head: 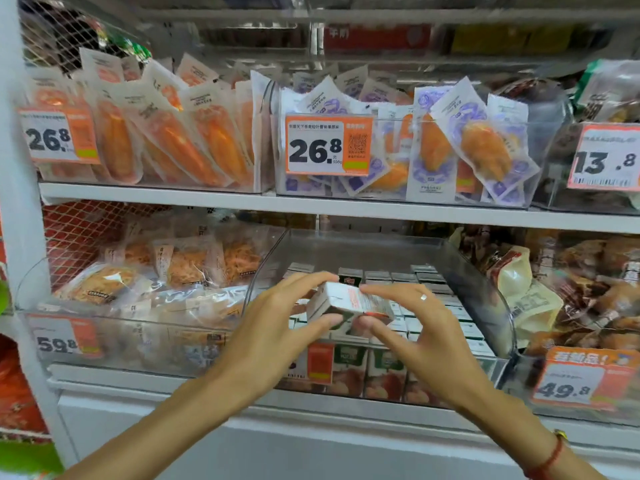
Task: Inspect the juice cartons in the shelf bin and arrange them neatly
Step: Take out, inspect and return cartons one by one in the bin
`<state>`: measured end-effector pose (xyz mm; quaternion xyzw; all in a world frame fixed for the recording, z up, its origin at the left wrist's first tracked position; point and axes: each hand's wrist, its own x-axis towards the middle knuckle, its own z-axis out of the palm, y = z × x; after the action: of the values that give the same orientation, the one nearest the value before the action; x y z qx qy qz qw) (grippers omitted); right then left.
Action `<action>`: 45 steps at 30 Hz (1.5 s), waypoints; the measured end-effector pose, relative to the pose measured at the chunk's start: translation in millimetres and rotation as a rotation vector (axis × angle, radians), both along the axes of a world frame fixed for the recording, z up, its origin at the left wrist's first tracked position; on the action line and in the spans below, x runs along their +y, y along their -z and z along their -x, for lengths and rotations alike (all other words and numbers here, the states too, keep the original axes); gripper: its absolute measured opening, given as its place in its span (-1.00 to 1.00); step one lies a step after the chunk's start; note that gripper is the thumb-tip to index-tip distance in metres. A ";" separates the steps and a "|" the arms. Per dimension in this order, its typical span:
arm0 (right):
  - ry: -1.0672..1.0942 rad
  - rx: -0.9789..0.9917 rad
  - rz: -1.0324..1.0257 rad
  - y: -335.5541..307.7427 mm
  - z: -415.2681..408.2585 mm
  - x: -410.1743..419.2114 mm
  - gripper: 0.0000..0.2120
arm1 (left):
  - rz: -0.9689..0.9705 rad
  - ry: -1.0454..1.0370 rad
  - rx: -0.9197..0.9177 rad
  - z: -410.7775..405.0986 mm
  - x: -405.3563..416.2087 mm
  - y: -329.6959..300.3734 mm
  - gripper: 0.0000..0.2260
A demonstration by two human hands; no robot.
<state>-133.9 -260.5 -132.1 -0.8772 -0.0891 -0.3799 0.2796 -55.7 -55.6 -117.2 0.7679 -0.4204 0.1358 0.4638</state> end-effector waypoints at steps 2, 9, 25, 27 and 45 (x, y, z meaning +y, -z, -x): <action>0.131 0.170 -0.001 -1.7 -10.5 -22.4 -0.62 | 0.049 -0.043 -0.021 -16.0 -18.3 -0.8 -0.62; 0.332 0.541 0.138 12.3 -16.9 -63.0 -0.61 | -0.065 -0.253 -0.154 -82.7 -75.2 -5.8 -0.60; 0.356 0.508 0.257 18.6 -12.6 -60.2 -0.47 | -0.517 0.073 0.172 -147.7 -124.9 -32.9 -0.52; 0.359 0.502 0.256 18.6 -12.3 -59.7 -0.49 | -0.601 0.080 0.194 -149.1 -131.6 -31.5 -0.52; 0.332 0.495 0.315 16.0 -7.6 -57.3 -0.22 | -0.733 0.078 0.164 -162.8 -132.5 4.2 -0.66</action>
<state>-126.3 -317.8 -148.1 -0.9778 0.0680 -0.1774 0.0883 107.1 -188.1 -121.4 0.8746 -0.4316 -0.1033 0.1951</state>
